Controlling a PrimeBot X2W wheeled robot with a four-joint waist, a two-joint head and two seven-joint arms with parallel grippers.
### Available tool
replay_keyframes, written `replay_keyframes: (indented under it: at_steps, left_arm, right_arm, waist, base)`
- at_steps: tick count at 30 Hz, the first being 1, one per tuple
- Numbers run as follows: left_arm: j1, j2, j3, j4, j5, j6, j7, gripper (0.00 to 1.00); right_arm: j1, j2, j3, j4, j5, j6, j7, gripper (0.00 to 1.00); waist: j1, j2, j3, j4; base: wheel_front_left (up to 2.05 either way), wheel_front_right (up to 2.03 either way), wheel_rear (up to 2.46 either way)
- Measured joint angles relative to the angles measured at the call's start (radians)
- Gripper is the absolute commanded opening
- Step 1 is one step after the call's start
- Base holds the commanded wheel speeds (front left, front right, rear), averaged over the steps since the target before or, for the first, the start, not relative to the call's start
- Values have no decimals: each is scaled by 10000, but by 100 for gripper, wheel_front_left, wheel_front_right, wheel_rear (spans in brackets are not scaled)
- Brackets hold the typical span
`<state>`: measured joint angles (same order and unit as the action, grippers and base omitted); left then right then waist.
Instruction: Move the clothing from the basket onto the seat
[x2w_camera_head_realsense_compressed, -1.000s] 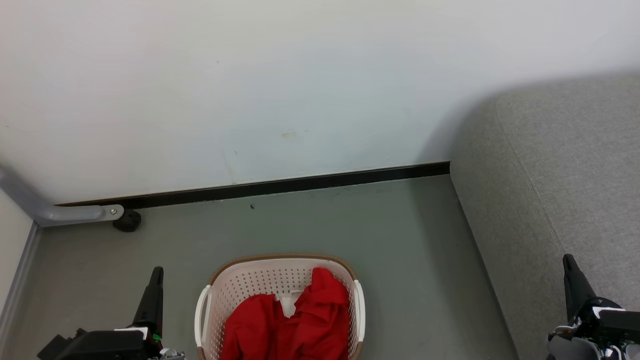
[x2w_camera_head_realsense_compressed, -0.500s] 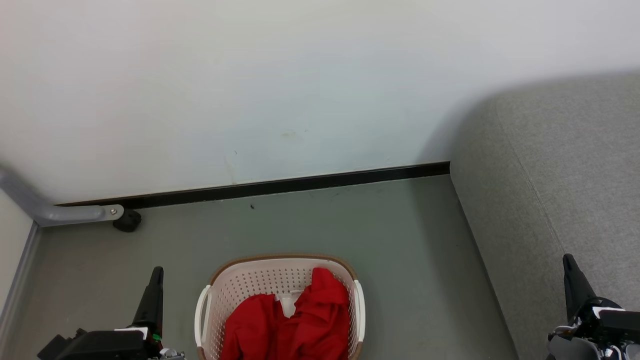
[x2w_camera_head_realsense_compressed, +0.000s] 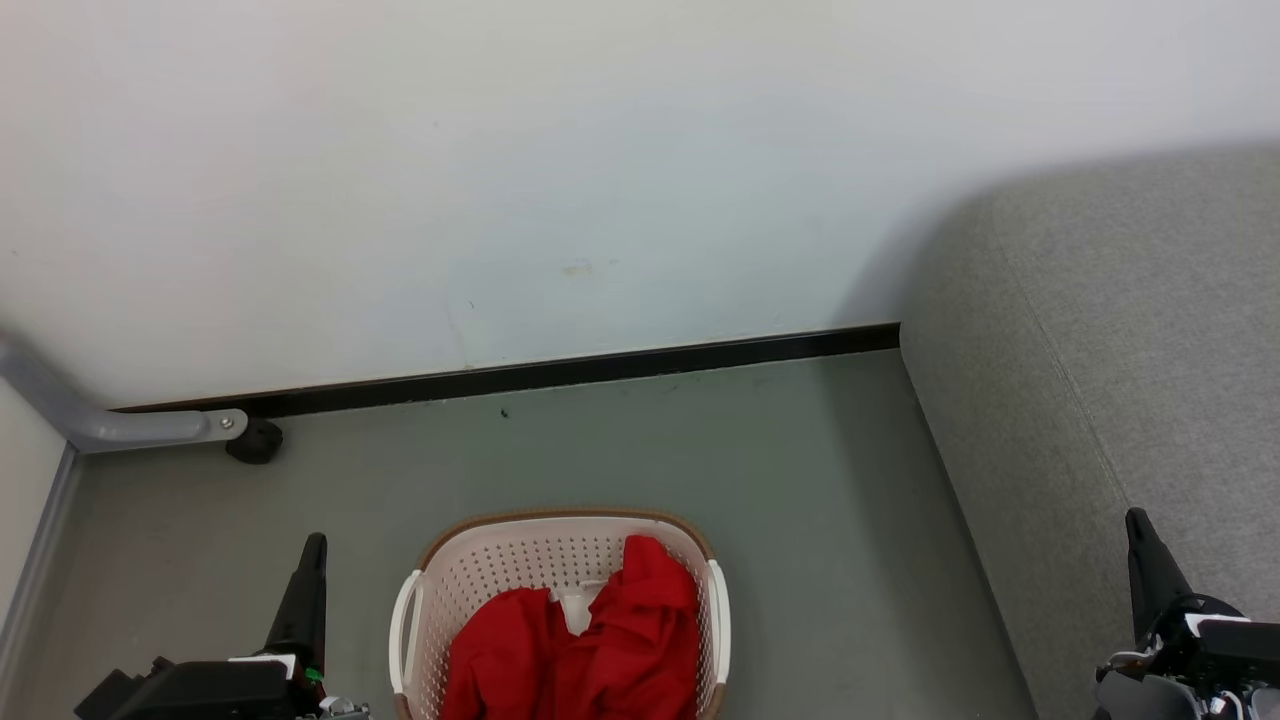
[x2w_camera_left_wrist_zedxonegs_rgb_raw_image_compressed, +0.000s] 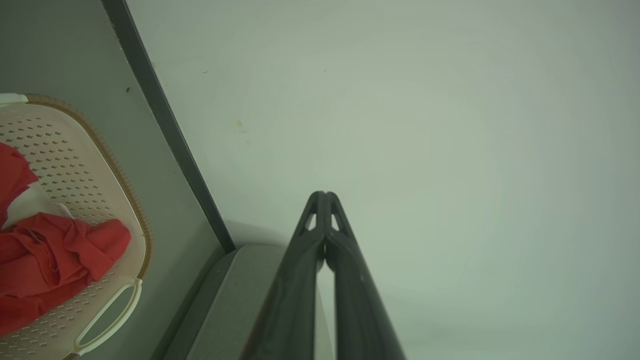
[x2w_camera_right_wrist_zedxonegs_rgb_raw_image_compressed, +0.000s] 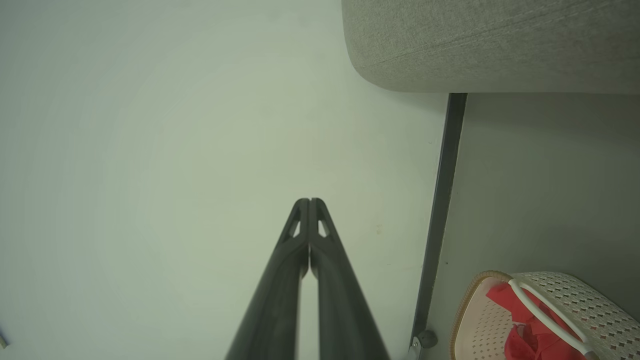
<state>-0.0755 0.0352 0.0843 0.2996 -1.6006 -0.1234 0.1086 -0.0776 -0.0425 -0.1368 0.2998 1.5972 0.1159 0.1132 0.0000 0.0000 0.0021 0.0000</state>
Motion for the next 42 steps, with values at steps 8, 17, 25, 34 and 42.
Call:
replay_keyframes:
  at_steps: [8, 17, 25, 34, 42]
  left_arm:
    - [0, 0, 0, 0, 0, 0, 0, 0]
    - [0, 0, 0, 0, 0, 0, 0, 0]
    - [0, 0, 0, 0, 0, 0, 0, 0]
    - [428, -105, -19, 523, 2, 13, -4, 100]
    - [356, -79, -19, 646, 4, 13, -8, 100]
  right_arm:
    - [0, 0, 0, 0, 0, 2, 0, 0]
    - [0, 0, 0, 0, 0, 0, 0, 0]
    - [0, 0, 0, 0, 0, 0, 0, 0]
    - [419, 161, 50, 525, -6, -17, -2, 100]
    - [229, 169, 291, 560, -169, -15, -184, 100]
  waist:
    - [0, 0, 0, 0]
    - [0, 0, 0, 0]
    - [0, 0, 0, 0]
    - [0, 0, 3, 0]
    - [0, 0, 19, 3]
  base:
    - [0, 0, 0]
    - [0, 0, 0]
    - [0, 0, 0]
    - [0, 0, 0]
    - [0, 0, 0]
